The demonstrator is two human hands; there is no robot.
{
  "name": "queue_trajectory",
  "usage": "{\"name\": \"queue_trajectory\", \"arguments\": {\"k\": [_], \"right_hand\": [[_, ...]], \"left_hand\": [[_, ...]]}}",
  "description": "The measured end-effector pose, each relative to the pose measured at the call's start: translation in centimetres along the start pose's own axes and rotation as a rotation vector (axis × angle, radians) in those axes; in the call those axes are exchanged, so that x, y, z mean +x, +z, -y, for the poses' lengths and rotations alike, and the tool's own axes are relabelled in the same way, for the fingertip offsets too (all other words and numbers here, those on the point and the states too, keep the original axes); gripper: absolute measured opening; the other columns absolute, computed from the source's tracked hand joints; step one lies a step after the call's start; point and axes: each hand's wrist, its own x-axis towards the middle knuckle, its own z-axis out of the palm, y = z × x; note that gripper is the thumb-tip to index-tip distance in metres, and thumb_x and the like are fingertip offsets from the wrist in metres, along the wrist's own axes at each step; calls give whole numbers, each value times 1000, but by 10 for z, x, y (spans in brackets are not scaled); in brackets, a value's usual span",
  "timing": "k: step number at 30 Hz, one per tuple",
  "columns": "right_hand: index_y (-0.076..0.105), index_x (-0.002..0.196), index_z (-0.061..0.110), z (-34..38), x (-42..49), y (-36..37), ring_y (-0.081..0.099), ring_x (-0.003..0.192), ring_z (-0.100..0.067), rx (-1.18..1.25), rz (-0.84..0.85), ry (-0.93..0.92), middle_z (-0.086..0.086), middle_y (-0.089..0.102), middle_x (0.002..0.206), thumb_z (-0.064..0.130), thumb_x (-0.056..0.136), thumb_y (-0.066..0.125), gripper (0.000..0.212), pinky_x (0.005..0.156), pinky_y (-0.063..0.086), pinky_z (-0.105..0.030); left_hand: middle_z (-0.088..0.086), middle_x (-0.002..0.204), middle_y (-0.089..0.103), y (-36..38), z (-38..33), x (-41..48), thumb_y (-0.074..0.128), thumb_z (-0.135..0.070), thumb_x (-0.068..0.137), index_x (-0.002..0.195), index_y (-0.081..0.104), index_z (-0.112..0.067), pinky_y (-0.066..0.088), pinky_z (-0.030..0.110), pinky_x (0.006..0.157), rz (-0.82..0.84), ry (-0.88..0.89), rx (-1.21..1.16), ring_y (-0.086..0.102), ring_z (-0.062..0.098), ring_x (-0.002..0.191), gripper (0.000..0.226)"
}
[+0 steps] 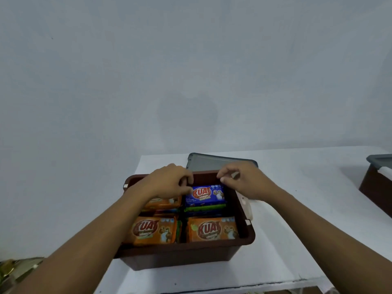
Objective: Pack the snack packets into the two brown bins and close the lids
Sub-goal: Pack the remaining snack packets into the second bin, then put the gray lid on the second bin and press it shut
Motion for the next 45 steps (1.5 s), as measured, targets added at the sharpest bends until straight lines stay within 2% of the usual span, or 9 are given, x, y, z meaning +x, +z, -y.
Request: {"name": "queue_trajectory", "arguments": {"k": [4, 11, 15, 21, 29, 35, 39, 42, 45], "right_hand": [[70, 87, 27, -42, 14, -12, 62, 89, -1, 60, -145, 139, 14, 69, 90, 19, 89, 64, 10, 70, 42, -17], [70, 92, 21, -112, 43, -32, 62, 87, -10, 58, -167, 373, 4, 70, 97, 18, 90, 62, 9, 69, 42, -15], [62, 115, 18, -153, 63, -36, 58, 99, -20, 85, -97, 593, -7, 64, 116, 26, 93, 56, 24, 80, 42, -27], [44, 138, 17, -180, 83, -28, 57, 111, -26, 179, -8, 715, -11, 53, 131, 34, 94, 53, 48, 79, 46, -32], [47, 129, 25, -150, 91, -50, 69, 78, -20, 287, -389, 568, -7, 67, 100, 40, 96, 43, 36, 83, 56, -46], [60, 97, 12, -78, 73, -68, 71, 71, -31, 816, -569, 594, -14, 67, 76, 44, 101, 35, 41, 70, 59, -39], [63, 101, 7, -43, 48, -60, 66, 64, -25, 958, -275, 559, -12, 62, 86, 19, 95, 58, 15, 68, 56, -33], [61, 115, 11, -25, 27, -44, 56, 61, -19, 804, -115, 548, -12, 61, 88, 3, 85, 62, 31, 62, 50, -30], [55, 123, 19, -2, 6, -24, 54, 69, -17, 538, -118, 524, -5, 61, 88, 4, 82, 59, 44, 59, 43, -27]], "left_hand": [[-12, 92, 63, 2, 3, 39, 60, -41, 90, 94, 60, -30, 53, 34, 74, -229, 24, -85, 58, 7, 82, 12], [-4, 106, 64, -1, 11, 122, 52, -28, 96, 97, 63, -22, 46, 29, 81, -267, -118, -273, 58, 14, 92, 12], [3, 118, 59, 7, 29, 171, 48, -39, 97, 114, 57, -17, 50, 33, 83, -131, -373, -277, 60, 22, 102, 29], [15, 128, 52, 27, 42, 196, 38, -51, 98, 138, 38, -7, 56, 32, 67, 167, -740, -507, 67, 22, 72, 60], [16, 99, 67, -21, 53, 172, 14, -73, 90, 116, 57, -6, 56, 40, 79, -494, -732, -590, 66, 29, 73, 83], [15, 93, 64, -62, 62, 88, 30, -77, 86, 99, 59, -8, 58, 42, 74, -559, -707, -1396, 67, 32, 85, 76], [14, 109, 54, -63, 78, 18, 64, -29, 91, 115, 59, -10, 56, 38, 74, -391, -651, -1296, 59, 27, 78, 31], [13, 118, 52, -47, 83, -28, 65, -2, 88, 139, 44, -16, 54, 34, 75, -277, -592, -1157, 59, 28, 96, 57], [5, 128, 59, -30, 73, -59, 68, -8, 84, 145, 39, -22, 50, 34, 87, -283, -581, -806, 58, 24, 111, 69]]}}
